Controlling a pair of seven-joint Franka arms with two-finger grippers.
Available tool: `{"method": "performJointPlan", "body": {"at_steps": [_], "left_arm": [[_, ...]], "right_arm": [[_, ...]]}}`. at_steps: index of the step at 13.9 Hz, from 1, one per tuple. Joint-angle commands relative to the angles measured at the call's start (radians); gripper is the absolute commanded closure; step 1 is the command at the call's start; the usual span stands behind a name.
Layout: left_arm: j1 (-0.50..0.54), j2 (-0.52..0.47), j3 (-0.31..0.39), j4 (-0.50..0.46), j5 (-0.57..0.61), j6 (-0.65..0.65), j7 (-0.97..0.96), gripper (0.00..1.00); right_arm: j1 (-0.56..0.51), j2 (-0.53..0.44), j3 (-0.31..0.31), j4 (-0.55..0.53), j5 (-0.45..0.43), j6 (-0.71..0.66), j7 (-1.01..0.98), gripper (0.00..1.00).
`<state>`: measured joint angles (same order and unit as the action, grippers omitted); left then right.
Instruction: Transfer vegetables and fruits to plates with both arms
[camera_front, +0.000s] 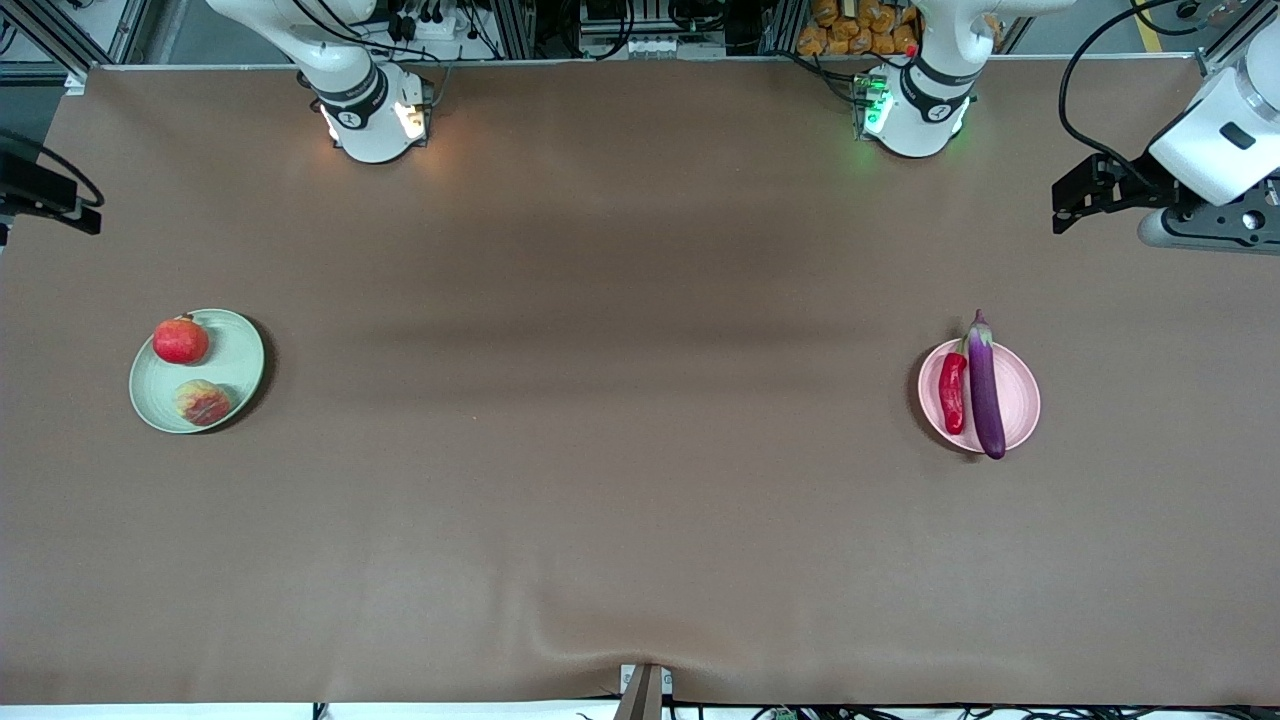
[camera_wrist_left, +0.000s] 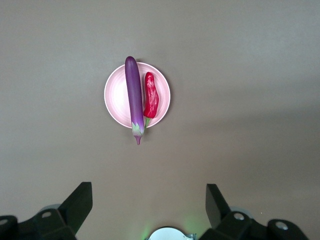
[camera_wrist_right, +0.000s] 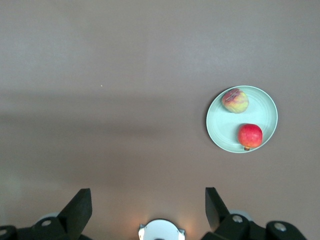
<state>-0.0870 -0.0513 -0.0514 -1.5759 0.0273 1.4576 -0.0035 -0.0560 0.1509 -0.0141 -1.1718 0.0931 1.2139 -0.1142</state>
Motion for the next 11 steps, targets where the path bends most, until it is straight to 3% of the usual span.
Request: {"method": "performJointPlan", "body": {"at_steps": [1,3,11], "left_arm": [[0.001,0.014,0.007,0.042,-0.015,-0.052,0.010,0.00],[0.003,0.010,0.001,0.043,-0.015,-0.110,0.007,0.00],[0.009,0.011,0.004,0.050,-0.013,-0.117,-0.007,0.00]], "right_arm": [[0.007,-0.198,0.003,-0.314,-0.024,0.146,0.005,0.00],[0.025,-0.247,0.005,-0.383,-0.038,0.179,0.005,0.00],[0.038,-0.215,0.002,-0.304,-0.093,0.157,-0.085,0.00]]}}
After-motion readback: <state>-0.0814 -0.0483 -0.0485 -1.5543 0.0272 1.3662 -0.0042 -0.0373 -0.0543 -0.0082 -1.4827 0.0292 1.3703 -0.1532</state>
